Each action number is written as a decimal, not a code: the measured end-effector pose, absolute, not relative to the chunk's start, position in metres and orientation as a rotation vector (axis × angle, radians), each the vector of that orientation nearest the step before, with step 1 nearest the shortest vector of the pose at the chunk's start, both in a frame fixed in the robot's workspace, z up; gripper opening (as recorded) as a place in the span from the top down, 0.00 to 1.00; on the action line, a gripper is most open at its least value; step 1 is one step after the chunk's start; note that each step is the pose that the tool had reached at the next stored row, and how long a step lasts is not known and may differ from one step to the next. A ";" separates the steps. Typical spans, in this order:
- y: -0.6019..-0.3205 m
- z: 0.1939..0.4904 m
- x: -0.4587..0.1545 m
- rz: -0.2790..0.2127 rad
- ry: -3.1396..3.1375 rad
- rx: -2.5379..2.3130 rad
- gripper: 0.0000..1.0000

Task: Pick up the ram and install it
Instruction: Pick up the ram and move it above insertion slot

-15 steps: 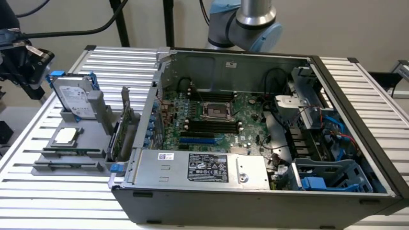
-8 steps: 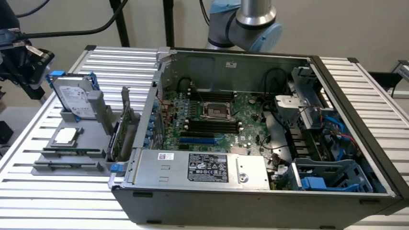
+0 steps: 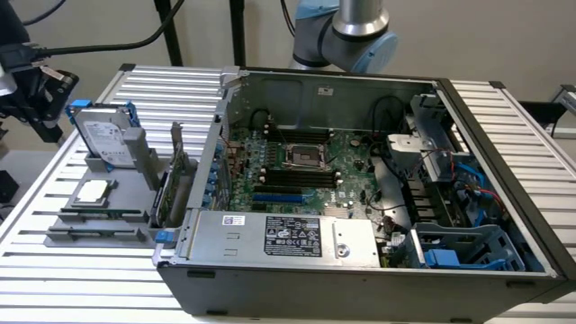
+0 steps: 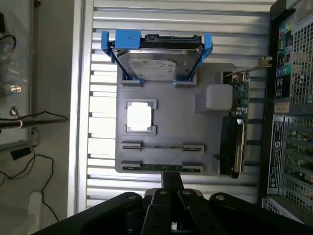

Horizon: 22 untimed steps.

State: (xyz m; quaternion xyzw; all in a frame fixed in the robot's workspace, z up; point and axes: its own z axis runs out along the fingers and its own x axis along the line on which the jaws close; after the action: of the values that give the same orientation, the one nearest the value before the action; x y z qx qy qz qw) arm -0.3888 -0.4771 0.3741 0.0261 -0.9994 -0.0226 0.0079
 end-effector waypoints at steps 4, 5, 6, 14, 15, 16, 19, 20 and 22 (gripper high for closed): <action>-0.477 0.372 -0.389 -0.070 -3.113 0.195 0.89; -0.477 0.372 -0.389 -0.069 -3.111 0.223 0.89; -0.477 0.371 -0.389 -0.069 -3.108 0.251 0.89; -0.477 0.367 -0.389 -0.066 -3.078 0.477 0.89; -0.477 0.367 -0.389 -0.066 -3.073 0.504 0.89; -0.477 0.366 -0.389 -0.066 -3.068 0.532 0.89; -0.477 0.365 -0.389 -0.064 -3.051 0.615 0.89; -0.477 0.364 -0.389 -0.064 -3.045 0.643 0.89; -0.477 0.363 -0.389 -0.063 -3.032 0.698 0.89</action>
State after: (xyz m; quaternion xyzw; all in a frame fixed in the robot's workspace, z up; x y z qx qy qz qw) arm -0.3887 -0.4772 0.3634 0.2242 -0.9742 -0.0202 0.0148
